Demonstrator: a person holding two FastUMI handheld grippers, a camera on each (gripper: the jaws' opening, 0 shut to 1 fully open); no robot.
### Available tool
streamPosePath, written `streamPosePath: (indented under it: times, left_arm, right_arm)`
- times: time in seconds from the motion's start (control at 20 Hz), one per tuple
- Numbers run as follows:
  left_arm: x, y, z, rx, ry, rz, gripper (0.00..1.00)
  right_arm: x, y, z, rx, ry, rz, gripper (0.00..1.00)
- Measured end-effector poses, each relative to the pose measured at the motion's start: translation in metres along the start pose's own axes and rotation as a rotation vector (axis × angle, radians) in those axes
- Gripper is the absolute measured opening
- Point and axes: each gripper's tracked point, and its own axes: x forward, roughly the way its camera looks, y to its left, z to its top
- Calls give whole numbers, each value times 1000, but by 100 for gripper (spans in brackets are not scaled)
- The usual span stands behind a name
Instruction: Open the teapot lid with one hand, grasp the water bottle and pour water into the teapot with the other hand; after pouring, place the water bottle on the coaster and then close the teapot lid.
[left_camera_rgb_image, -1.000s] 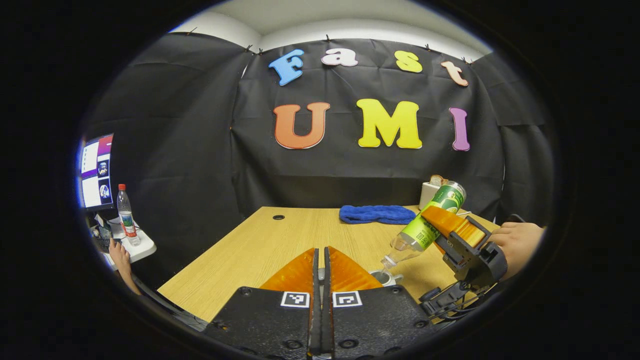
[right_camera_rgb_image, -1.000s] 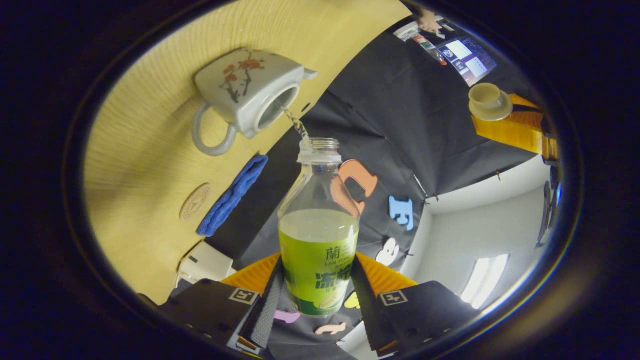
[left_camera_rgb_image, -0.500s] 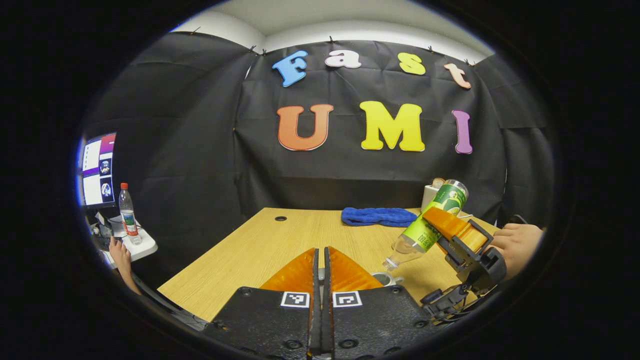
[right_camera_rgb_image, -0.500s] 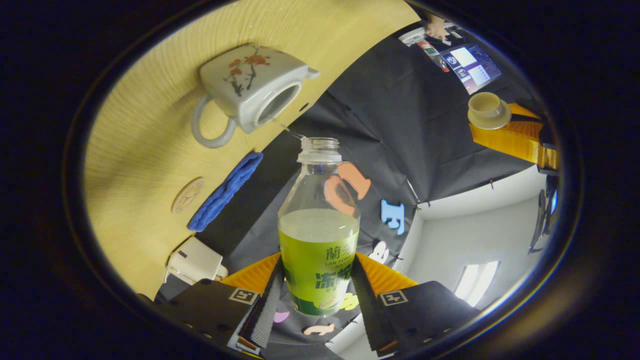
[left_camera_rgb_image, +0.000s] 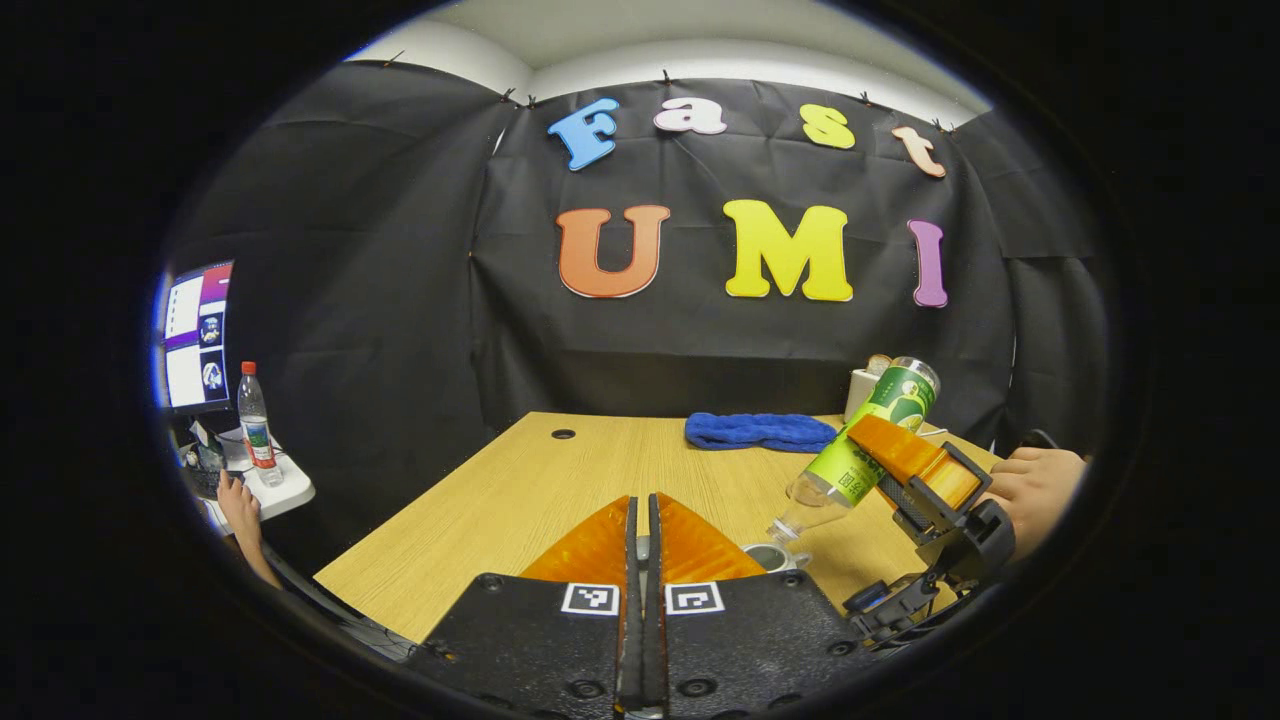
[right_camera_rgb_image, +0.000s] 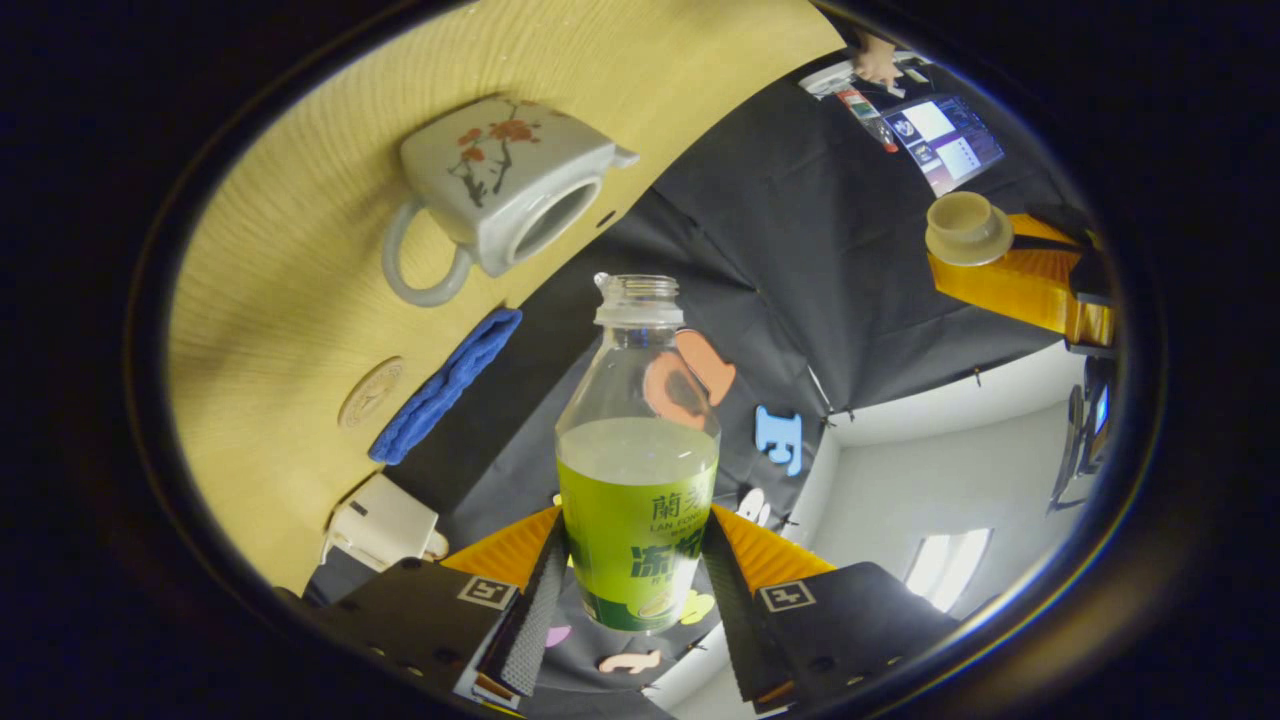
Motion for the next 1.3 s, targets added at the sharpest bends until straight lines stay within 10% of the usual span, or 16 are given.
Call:
streamPosePath:
  times: [0.35,1.3]
  left_arm:
    - [-3,-1,5,-7,-11,-2,3]
    - [0,-7,13,-54,-50,24,3]
  right_arm:
    - [3,30,-19,350,72,115,73]
    - [64,112,-37,1849,291,486,72]
